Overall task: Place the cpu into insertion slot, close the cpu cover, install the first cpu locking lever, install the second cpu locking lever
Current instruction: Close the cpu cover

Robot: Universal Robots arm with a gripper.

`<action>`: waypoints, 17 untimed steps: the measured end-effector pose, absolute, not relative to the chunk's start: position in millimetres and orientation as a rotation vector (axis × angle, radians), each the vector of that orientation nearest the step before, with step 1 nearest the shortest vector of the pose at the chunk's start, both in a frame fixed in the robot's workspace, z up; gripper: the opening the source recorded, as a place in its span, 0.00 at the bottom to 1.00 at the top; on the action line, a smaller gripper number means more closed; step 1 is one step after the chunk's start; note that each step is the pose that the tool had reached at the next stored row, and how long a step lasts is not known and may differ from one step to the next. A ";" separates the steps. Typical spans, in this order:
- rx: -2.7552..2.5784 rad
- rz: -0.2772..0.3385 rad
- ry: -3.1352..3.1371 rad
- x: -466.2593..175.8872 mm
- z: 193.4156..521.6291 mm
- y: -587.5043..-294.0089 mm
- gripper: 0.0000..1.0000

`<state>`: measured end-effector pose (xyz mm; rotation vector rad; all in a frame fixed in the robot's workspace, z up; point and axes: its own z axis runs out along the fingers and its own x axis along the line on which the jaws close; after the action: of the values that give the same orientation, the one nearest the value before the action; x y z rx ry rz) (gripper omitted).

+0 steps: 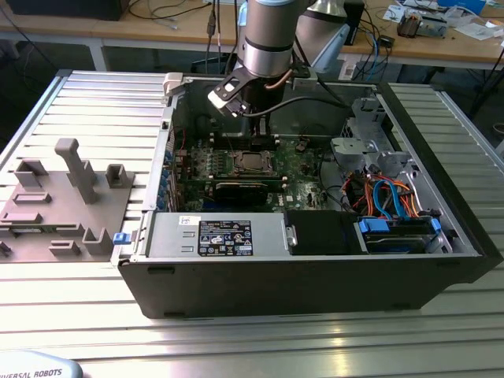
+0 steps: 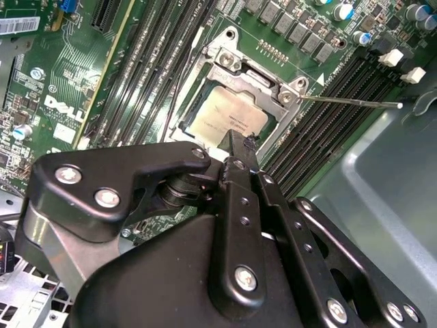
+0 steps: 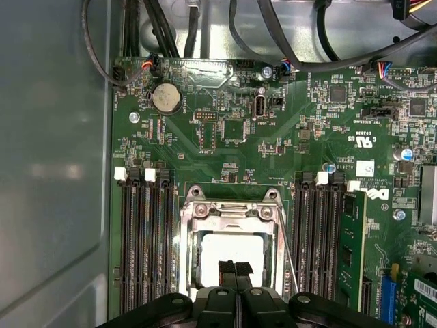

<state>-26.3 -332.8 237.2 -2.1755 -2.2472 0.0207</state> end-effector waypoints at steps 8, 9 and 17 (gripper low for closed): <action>-2.176 0.021 -2.247 -28.1 236.9 -332.8 0.11; -2.176 0.021 -2.247 -28.3 236.9 -332.8 0.11; -2.176 0.021 -2.247 -33.3 235.2 -332.8 0.11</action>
<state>-33.3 -332.8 235.2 -2.1756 -2.2471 0.0206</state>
